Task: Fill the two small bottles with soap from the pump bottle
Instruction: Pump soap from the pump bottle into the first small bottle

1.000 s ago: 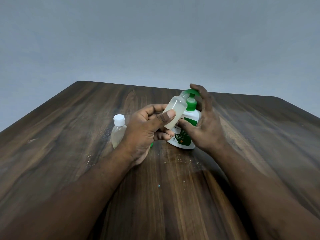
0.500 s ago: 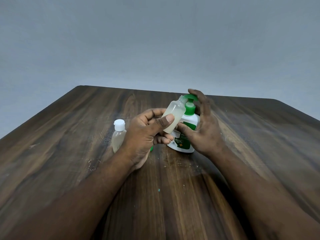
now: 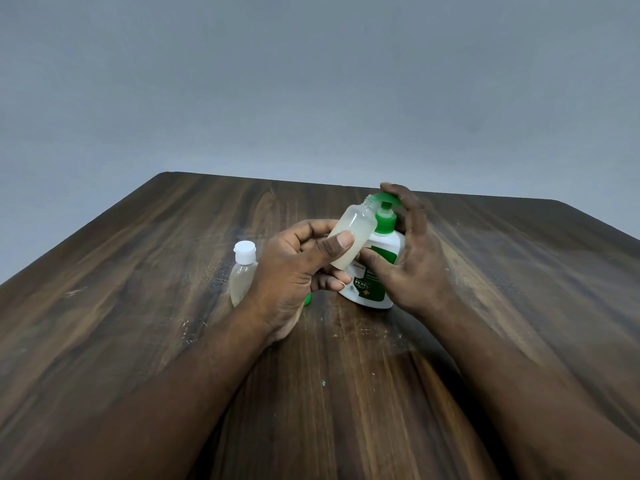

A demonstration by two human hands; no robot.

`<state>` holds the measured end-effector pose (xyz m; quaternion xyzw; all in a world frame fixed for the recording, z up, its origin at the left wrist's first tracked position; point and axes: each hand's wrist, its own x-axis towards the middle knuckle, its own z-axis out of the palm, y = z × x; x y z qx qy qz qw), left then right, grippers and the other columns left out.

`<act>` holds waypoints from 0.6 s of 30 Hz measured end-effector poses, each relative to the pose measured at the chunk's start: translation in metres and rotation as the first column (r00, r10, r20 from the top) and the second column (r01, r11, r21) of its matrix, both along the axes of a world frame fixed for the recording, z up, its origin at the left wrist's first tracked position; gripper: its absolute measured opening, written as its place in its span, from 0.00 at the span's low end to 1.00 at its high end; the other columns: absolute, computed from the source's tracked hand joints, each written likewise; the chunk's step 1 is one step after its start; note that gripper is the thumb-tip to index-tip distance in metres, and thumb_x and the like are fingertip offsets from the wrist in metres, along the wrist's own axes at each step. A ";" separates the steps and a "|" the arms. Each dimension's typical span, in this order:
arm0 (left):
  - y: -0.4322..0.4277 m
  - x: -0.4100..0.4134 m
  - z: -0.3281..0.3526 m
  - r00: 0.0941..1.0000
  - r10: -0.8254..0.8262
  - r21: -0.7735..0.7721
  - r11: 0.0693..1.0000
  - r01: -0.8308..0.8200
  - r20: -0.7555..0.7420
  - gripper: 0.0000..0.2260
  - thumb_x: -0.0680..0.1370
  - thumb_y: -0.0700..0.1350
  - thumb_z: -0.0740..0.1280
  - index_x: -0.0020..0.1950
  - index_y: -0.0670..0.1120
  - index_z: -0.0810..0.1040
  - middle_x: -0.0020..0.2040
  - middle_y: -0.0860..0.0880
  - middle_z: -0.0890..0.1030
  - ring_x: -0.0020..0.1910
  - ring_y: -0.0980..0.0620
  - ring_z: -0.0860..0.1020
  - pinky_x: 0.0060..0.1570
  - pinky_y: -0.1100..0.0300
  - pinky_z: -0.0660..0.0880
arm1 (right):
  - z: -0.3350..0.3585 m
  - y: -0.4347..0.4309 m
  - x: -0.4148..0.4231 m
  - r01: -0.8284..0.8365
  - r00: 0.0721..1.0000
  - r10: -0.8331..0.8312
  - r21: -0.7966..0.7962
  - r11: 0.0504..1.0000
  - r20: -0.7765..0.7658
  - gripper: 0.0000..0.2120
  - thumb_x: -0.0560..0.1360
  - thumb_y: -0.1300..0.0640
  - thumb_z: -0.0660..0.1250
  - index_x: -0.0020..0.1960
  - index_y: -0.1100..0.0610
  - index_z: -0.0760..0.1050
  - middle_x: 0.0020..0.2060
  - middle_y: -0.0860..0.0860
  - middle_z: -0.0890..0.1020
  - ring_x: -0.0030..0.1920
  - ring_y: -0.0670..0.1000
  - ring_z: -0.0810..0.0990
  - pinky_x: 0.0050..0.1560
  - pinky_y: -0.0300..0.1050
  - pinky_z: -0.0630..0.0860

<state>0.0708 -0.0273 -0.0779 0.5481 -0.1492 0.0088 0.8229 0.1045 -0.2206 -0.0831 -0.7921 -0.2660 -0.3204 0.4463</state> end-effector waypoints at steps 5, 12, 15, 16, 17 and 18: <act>-0.001 -0.001 0.001 1.000 -0.009 -0.016 1.000 0.009 0.000 0.20 0.72 0.48 0.75 0.60 0.41 0.82 0.45 0.38 0.86 0.31 0.50 0.82 0.30 0.64 0.80 | 0.000 -0.004 0.000 0.004 0.999 -0.005 -0.016 1.000 -0.040 0.45 0.72 0.59 0.82 0.81 0.45 0.61 0.64 0.44 0.81 0.60 0.44 0.84 0.56 0.42 0.82; 0.001 0.000 -0.002 1.000 0.003 0.013 1.000 -0.003 -0.010 0.21 0.71 0.48 0.76 0.61 0.40 0.82 0.48 0.37 0.86 0.31 0.49 0.82 0.29 0.65 0.79 | -0.001 -0.001 0.003 0.026 1.000 -0.026 -0.006 1.000 -0.008 0.36 0.73 0.57 0.82 0.74 0.47 0.66 0.61 0.42 0.81 0.60 0.44 0.83 0.57 0.47 0.82; 0.001 -0.001 -0.001 1.000 0.004 0.009 1.000 -0.004 -0.012 0.21 0.71 0.49 0.76 0.61 0.41 0.82 0.47 0.38 0.87 0.31 0.49 0.82 0.29 0.64 0.79 | -0.001 0.000 0.002 0.025 1.000 -0.026 -0.006 1.000 -0.003 0.37 0.73 0.57 0.82 0.74 0.45 0.65 0.62 0.43 0.81 0.60 0.44 0.83 0.57 0.48 0.82; 0.000 -0.001 0.000 1.000 0.003 0.004 1.000 -0.003 -0.009 0.21 0.71 0.49 0.76 0.61 0.42 0.82 0.47 0.38 0.86 0.31 0.49 0.82 0.30 0.64 0.80 | 0.000 0.000 0.001 0.021 1.000 -0.021 -0.008 1.000 -0.003 0.38 0.73 0.57 0.82 0.75 0.45 0.64 0.63 0.43 0.81 0.61 0.44 0.83 0.58 0.47 0.82; 0.000 -0.001 0.000 1.000 0.002 -0.002 1.000 -0.002 -0.007 0.21 0.71 0.49 0.76 0.60 0.42 0.82 0.46 0.37 0.86 0.32 0.49 0.82 0.30 0.64 0.80 | 0.000 0.000 0.001 0.014 1.000 -0.014 -0.009 1.000 -0.007 0.40 0.73 0.57 0.82 0.76 0.45 0.64 0.64 0.42 0.81 0.61 0.44 0.83 0.58 0.45 0.82; -0.001 -0.001 0.000 1.000 0.001 -0.006 1.000 -0.001 -0.005 0.20 0.71 0.49 0.76 0.60 0.42 0.82 0.46 0.37 0.86 0.32 0.49 0.83 0.30 0.64 0.80 | 0.000 0.000 0.001 0.008 1.000 -0.008 -0.011 1.000 -0.012 0.41 0.73 0.57 0.82 0.78 0.45 0.63 0.64 0.41 0.81 0.62 0.43 0.83 0.59 0.42 0.81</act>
